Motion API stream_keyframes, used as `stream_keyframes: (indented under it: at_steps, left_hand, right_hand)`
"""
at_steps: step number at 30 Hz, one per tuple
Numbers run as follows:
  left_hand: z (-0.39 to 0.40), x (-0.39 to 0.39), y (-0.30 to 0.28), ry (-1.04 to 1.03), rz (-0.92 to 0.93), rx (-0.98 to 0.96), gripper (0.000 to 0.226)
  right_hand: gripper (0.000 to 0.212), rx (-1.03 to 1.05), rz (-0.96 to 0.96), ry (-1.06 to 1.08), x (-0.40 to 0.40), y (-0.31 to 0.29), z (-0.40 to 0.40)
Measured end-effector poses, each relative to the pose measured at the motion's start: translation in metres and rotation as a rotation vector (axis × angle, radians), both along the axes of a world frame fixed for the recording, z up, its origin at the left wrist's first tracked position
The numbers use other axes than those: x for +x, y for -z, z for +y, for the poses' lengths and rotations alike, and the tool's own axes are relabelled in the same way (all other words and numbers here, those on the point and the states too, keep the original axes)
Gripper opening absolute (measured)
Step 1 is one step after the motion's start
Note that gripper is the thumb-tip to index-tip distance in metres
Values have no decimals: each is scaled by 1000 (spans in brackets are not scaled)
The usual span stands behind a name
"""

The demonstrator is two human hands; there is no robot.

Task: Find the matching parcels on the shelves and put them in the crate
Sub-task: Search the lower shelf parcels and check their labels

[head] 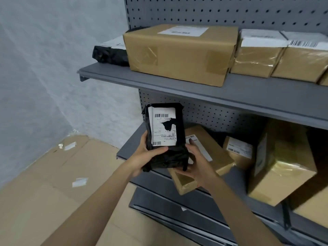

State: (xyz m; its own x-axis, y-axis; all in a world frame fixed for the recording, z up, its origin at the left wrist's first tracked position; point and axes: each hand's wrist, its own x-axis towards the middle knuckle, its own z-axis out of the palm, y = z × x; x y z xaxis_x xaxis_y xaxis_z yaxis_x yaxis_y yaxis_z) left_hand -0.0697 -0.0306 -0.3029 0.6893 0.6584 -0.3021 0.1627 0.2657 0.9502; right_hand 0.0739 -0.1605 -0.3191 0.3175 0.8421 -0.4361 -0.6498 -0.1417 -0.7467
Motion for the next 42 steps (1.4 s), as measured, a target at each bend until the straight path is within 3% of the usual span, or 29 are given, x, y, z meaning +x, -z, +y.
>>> stream_keyframes:
  at_steps: [5,10,14,18,22,26,30,33,35,39,42]
  left_hand:
    - [30,-24,11,-71,36,18,98]
    - [91,-27,28,-98,130,-20,38]
    - [143,-23,51,4,193,3,20]
    - [185,-12,72,45,244,-2,27]
    - [214,-2,87,87,288,4,35]
    - [229,5,104,165,339,32,36]
    - [229,14,119,212,353,72,44]
    - [231,17,123,210,370,105,44]
    - [235,20,122,223,415,221,43]
    - [232,40,117,329,473,791,53]
    - [204,68,106,482,369,872,63]
  right_hand:
    - [36,-35,-330,-151,-28,7,32]
    - [46,-86,-295,-95,-38,31,86]
    - [49,-184,-266,1,-48,62,128]
    - [63,-226,-294,54,-52,82,162]
    - [63,-213,-329,81,-61,88,186]
    - [62,-327,-393,134,-64,100,199]
    - [58,-513,-646,114,-63,109,196]
    - [55,-537,-720,34,-65,111,195]
    - [48,-553,-816,84,-66,107,194]
    - [22,-631,-953,426,-57,83,175]
    - [11,-777,-1041,683,-39,68,145]
